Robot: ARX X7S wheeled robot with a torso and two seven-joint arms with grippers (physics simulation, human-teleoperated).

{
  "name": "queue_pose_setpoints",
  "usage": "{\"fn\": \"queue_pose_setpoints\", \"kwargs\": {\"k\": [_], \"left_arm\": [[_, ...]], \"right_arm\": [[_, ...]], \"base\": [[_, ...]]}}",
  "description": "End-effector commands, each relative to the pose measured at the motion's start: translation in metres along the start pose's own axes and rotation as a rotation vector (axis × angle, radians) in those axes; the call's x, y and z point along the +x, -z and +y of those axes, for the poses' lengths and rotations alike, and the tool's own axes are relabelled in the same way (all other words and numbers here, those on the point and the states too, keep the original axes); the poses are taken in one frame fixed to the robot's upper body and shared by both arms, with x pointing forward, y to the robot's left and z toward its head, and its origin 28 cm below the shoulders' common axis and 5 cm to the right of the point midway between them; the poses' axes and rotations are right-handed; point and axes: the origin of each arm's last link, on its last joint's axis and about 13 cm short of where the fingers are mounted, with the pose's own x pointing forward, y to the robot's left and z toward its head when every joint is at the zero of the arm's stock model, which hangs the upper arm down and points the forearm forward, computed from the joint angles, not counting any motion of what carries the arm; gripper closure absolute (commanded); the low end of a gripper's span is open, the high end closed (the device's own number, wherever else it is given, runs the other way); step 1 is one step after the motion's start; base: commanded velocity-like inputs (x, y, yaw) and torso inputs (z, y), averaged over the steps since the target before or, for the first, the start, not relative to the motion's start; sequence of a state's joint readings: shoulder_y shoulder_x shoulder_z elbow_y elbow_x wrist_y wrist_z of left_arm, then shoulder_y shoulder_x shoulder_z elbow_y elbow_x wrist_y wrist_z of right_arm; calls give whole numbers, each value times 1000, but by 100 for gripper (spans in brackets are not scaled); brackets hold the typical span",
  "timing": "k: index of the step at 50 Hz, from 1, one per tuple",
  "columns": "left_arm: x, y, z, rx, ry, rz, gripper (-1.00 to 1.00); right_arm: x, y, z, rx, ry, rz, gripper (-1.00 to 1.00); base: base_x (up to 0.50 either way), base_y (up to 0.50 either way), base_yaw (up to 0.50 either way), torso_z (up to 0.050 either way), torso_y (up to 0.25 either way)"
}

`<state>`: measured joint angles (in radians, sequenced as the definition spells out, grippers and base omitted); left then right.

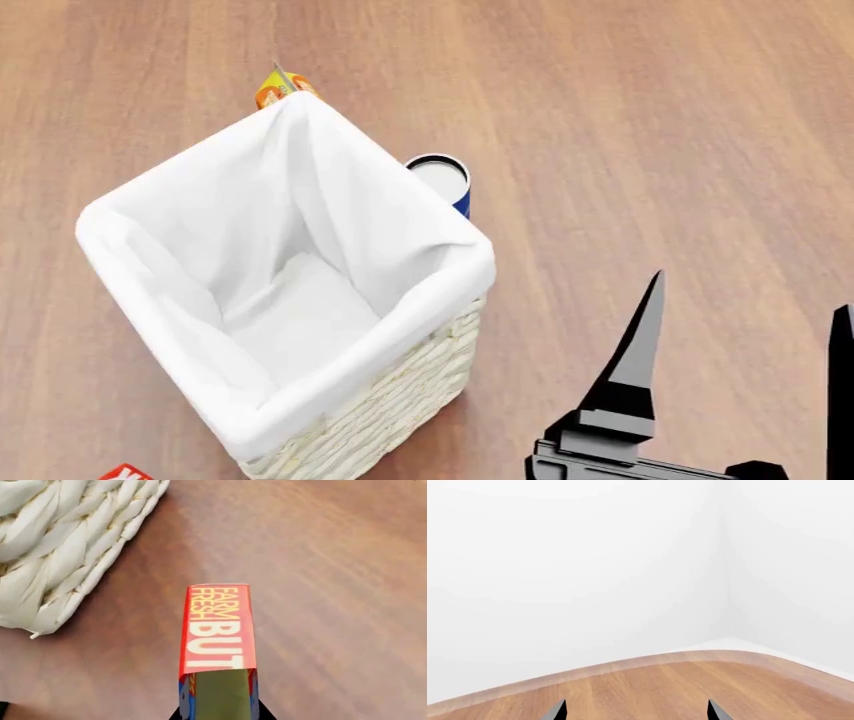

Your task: Pick up the butter and put it in the basket.

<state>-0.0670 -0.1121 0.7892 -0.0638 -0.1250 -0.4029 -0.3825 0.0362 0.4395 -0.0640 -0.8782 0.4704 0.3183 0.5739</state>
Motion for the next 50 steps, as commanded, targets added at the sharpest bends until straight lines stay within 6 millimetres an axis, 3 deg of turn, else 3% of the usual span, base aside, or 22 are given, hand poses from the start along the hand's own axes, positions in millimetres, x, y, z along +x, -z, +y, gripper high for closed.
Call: {"fn": "queue_pose_setpoints", "kwargs": {"k": [1,11,18,33,50], "left_arm": [[-21,-14,-3,44,20,-69,100],[-50,-46,1,70,40,-184,100],[-58,-63,4,83,29,-239,100],[-63,-103,15,104,16,-315,100],[-69,-134,25,137,-6,-384,100]], "right_arm": [[0,0,0,0,-1,1,-100],[-1,-1,1,8,-3,-1,-100],[-1,-1,1,9,-4,-2,-100],[0,-1,1,12,-4,-1,-100],[0,-4,0,17,-1,-10,-100]], "base": [[0,0,0,0,0],[0,0,0,0,0],[0,0,0,0,0],[0,0,0,0,1],[0,0,0,0,1]]}}
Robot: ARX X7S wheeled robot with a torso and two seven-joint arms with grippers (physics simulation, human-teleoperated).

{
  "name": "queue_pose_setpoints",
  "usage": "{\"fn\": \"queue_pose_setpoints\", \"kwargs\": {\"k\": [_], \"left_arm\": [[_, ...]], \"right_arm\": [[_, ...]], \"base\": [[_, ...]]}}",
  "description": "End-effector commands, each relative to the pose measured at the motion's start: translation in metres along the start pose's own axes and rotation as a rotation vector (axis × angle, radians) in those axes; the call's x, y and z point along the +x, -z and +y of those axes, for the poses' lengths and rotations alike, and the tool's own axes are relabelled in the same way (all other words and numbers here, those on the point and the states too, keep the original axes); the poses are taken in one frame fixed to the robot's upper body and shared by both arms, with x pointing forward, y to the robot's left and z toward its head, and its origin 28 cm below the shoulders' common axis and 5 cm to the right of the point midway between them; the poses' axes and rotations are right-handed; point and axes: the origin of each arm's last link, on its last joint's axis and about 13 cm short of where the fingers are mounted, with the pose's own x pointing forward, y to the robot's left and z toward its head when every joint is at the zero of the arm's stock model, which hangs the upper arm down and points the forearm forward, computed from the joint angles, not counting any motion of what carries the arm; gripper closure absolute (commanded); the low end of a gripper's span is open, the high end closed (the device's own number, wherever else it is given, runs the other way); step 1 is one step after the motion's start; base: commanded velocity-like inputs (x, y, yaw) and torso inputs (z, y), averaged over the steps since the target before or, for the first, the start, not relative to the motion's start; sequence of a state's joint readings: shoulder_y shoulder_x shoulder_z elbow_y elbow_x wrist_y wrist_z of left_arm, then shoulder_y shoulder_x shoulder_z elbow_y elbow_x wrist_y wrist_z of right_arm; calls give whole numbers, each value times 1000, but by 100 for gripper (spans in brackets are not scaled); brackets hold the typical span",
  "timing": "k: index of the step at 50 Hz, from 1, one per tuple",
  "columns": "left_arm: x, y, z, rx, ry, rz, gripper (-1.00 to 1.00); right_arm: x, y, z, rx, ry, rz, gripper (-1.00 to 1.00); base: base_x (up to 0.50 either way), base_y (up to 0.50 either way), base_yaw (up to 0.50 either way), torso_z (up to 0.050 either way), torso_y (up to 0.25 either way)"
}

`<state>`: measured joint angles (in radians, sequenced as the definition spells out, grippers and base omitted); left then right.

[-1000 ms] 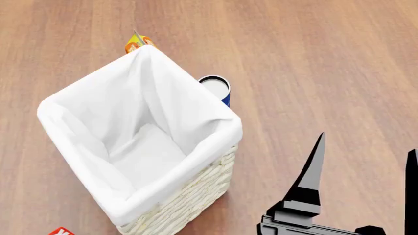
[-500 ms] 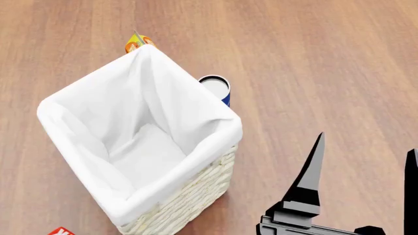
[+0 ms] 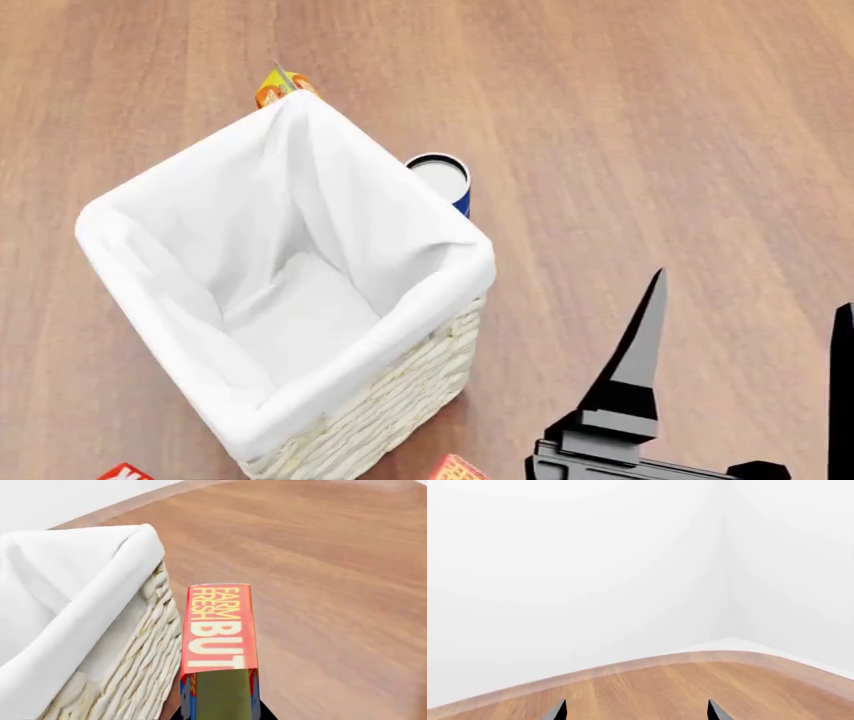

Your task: Pick up the butter and put it in the basket.

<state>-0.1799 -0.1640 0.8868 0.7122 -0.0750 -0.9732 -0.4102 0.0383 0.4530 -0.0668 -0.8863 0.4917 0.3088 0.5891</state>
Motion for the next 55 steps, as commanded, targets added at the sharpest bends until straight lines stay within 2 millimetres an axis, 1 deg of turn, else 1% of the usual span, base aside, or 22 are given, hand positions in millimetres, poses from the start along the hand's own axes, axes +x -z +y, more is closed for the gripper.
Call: {"fn": "queue_pose_setpoints", "kwargs": {"k": [1,11,20,27,33,38,41,46,49,55], "left_arm": [[1,-28,13,27,-47,-88,100],[-3,-53,20,50,-48,-150,100],[-5,-85,35,77,-67,-219,100],[-5,-97,44,69,-86,-240,100],[-6,-112,52,74,-104,-273,100],[-10,-130,64,100,-124,-305,100],[-11,-144,75,119,-171,-333,100],[-9,-161,94,142,-225,-351,100],[-9,-168,102,151,-251,-355,100],[-4,-172,114,163,-282,-343,100]], "right_arm": [[0,-2,0,2,2,-6,-100],[0,-2,-1,4,1,-8,-100],[0,-3,0,4,1,-9,-100],[0,-4,-1,5,3,-12,-100],[0,-4,-1,5,2,-11,-100],[0,-5,0,6,1,-11,-100],[0,-4,-1,6,3,-12,-100],[0,-4,-1,7,4,-11,-100],[0,-2,-2,9,7,-7,-100],[0,-2,-2,11,6,-7,-100]], "base": [[0,0,0,0,0],[0,0,0,2,1],[0,0,0,0,0],[0,0,0,0,1],[0,0,0,0,2],[0,0,0,0,0],[0,0,0,3,3],[0,0,0,0,0],[0,0,0,0,0],[0,0,0,0,2]]}}
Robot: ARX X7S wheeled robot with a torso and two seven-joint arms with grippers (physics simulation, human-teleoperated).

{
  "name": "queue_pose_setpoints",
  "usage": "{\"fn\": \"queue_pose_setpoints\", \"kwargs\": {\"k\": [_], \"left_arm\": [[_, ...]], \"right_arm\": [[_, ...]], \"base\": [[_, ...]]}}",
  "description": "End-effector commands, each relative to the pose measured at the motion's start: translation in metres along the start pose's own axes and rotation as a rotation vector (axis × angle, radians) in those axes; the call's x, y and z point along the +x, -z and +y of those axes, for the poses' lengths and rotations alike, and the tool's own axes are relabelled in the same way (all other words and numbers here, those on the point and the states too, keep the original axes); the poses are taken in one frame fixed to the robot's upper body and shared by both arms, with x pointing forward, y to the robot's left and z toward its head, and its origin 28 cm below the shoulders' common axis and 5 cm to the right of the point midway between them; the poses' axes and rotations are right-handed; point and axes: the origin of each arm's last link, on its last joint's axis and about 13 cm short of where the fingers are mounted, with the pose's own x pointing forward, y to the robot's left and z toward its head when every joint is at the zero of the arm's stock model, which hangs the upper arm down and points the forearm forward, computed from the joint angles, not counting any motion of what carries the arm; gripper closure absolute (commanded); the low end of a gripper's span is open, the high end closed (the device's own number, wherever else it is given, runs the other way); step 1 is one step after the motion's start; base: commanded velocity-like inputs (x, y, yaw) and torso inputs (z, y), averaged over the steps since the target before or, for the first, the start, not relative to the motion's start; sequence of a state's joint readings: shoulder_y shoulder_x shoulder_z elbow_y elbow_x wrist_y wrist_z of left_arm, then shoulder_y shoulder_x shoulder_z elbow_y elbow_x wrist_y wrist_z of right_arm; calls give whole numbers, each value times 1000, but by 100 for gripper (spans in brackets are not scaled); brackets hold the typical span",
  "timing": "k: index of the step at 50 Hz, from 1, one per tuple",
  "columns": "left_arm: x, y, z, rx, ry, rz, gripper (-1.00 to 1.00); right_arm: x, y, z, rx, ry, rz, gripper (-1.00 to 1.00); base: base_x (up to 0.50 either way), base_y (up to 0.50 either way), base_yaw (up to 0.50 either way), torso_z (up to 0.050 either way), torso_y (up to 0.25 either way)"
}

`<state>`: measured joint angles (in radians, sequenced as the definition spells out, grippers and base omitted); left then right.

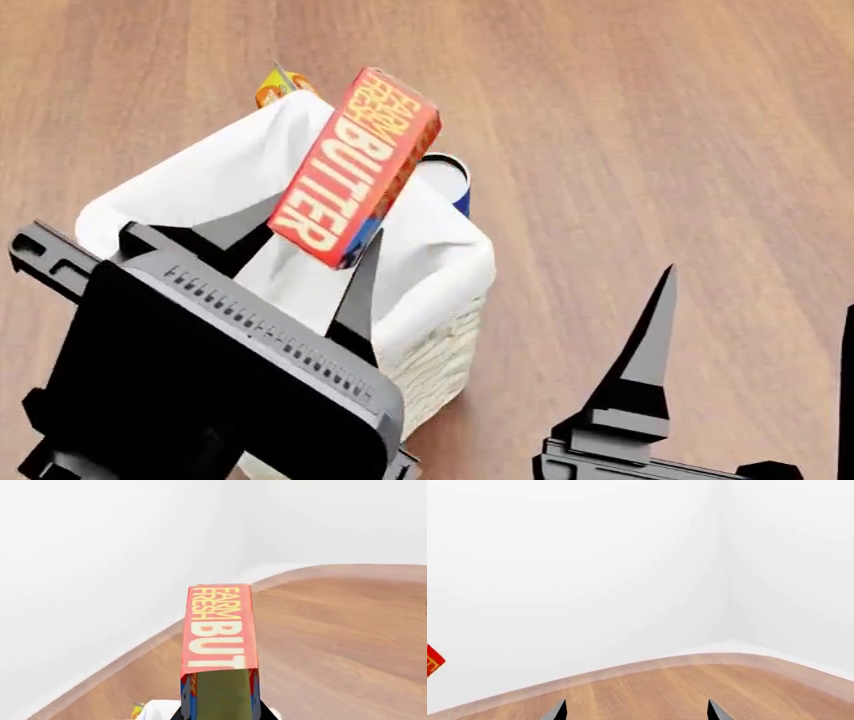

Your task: Pick up the butter and put it in the basket.

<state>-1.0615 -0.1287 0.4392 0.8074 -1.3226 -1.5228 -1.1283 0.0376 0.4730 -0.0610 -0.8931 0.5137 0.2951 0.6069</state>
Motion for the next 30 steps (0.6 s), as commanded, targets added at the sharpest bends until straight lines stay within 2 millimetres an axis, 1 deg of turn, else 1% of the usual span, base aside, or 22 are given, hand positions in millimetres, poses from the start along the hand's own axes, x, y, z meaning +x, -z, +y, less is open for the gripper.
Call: {"fn": "queue_pose_setpoints", "kwargs": {"k": [1,2,6,8,11,12,16,18,27,30], "left_arm": [[12,-20,33,25,-121,-44,100],[16,-18,38,26,-137,-29,100],[24,-16,47,36,-138,-3,100],[27,-17,51,37,-116,25,100],[32,-18,59,61,-116,40,100],[34,-19,64,95,-112,55,100],[39,-21,75,112,-112,78,100],[43,-19,81,110,-104,105,100],[48,-19,98,190,-79,183,100],[50,-22,104,222,-65,210,100]], "right_arm": [[0,0,-1,3,3,2,-100],[0,0,-1,4,4,2,-100],[0,2,-1,7,4,5,-100],[0,2,-1,7,5,5,-100],[0,2,-1,8,7,5,-100],[0,1,-1,8,7,5,-100],[0,2,-2,8,9,6,-100],[0,2,-1,8,7,7,-100],[0,-1,-1,8,7,1,-100],[0,-2,-2,10,9,-4,-100]], "base": [[0,0,0,0,0],[0,0,0,0,0],[0,0,0,0,2],[0,0,0,0,0],[0,0,0,3,0],[0,0,0,0,10],[0,0,0,0,0],[0,0,0,0,0],[0,0,0,0,2],[0,0,0,0,0]]}}
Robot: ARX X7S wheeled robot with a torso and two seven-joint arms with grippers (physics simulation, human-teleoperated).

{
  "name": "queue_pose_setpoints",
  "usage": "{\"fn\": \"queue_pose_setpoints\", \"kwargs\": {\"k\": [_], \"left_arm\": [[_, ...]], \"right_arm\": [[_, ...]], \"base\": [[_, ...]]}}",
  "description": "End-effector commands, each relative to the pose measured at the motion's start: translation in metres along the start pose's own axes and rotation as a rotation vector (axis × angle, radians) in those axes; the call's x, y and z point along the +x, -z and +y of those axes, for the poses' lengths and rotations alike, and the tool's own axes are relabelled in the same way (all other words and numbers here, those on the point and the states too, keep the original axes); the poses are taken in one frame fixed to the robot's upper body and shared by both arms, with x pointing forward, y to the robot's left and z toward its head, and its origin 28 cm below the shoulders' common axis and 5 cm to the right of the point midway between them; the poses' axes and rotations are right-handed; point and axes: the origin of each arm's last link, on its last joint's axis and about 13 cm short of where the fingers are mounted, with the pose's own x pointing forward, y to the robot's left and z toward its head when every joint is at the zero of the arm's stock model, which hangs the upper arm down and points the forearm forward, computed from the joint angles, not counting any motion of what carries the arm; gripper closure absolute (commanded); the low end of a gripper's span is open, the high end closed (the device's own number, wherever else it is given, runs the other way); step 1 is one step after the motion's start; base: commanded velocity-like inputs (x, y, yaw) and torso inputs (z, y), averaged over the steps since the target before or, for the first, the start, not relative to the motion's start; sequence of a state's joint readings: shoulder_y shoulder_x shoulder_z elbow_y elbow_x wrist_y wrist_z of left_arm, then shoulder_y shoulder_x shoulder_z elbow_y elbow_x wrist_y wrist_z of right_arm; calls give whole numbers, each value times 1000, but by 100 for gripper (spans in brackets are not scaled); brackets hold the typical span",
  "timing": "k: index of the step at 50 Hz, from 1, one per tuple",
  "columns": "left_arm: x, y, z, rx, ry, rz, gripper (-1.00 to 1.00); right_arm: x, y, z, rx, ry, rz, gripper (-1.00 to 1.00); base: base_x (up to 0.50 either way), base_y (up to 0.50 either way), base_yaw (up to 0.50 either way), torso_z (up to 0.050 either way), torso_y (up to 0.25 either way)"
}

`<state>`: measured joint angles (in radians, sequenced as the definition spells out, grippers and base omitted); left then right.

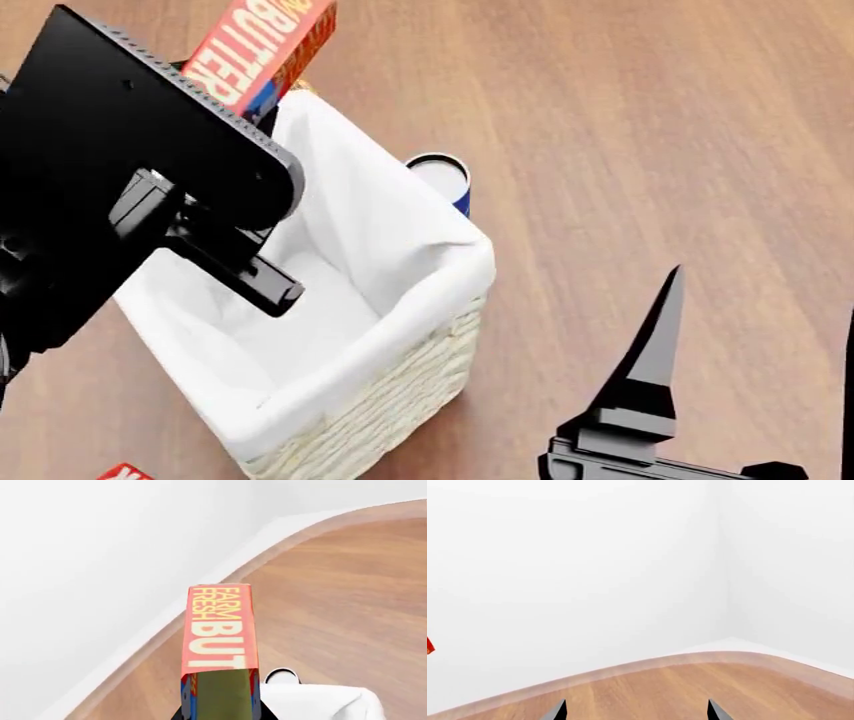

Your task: Pick up the butter and put it in the basket.

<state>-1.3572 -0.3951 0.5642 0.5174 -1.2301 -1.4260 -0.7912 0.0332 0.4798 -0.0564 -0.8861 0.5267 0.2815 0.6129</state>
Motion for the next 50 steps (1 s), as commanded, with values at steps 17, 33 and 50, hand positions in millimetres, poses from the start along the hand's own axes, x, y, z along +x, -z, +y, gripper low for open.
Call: {"fn": "queue_pose_setpoints", "kwargs": {"k": [17,33,50], "left_arm": [[26,-22,70,222,90,247,100],[31,-48,93,292,227,387,100],[44,-49,95,364,392,560,100]], "right_arm": [[1,-4,-2,7,6,-12,-100],[1,-5,-2,7,7,-15,-100],[1,-6,-5,15,16,-17,-100]], "base": [[0,0,0,1,1],[0,0,0,1,2],[0,0,0,1,1]]}}
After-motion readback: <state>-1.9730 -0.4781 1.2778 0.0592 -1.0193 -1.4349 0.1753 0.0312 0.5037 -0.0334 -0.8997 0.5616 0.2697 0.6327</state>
